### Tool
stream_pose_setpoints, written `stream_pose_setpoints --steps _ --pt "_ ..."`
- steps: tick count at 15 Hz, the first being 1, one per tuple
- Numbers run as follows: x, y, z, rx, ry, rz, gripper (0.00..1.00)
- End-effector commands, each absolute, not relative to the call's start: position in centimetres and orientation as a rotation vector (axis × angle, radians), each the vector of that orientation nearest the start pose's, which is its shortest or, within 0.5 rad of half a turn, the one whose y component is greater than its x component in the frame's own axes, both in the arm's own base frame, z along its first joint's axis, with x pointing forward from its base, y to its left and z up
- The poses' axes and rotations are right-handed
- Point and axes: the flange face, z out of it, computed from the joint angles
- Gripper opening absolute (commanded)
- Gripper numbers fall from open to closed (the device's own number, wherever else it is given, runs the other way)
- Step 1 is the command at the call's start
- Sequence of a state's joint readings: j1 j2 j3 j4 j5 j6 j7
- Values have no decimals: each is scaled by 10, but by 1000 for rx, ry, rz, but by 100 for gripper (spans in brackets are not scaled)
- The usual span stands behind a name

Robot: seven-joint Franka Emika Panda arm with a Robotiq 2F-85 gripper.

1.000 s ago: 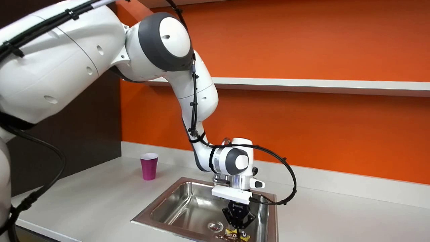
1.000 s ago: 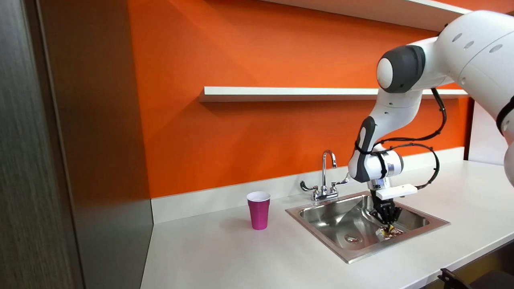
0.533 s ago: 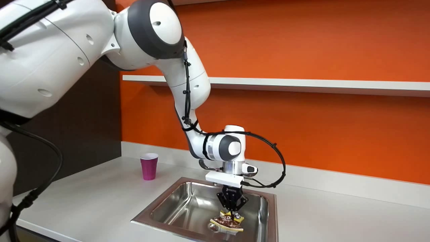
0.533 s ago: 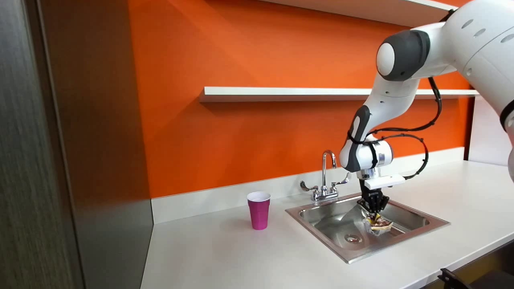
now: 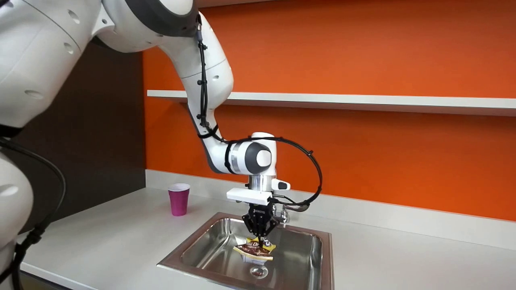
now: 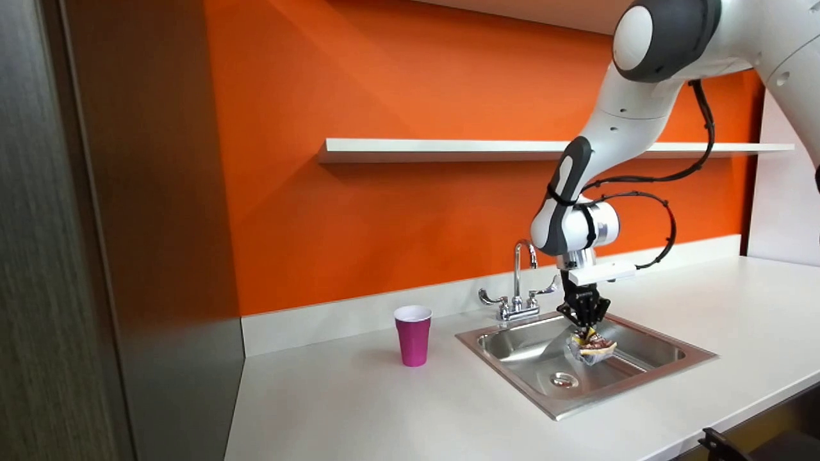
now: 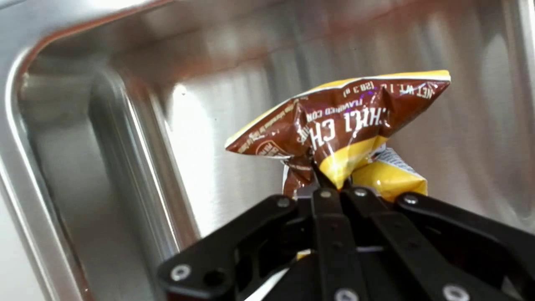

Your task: Take the snack packet out of the sink

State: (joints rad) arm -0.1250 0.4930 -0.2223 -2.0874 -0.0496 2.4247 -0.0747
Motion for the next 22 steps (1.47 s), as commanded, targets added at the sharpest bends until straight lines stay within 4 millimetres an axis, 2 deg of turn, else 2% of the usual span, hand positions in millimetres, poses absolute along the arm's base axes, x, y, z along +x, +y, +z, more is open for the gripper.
stream_pose_setpoints --steps 1,5,8,12,16,22 --pt "509 -166 205 -3229 333 300 0" --pt "491 -129 222 -3272 253 294 0" --pt "481 -92 232 -3323 135 280 0" --pt "477 -39 238 -3370 -65 258 0" --pt "483 8 235 -3366 -277 218 0" --pt "488 70 220 -3320 -549 217 0"
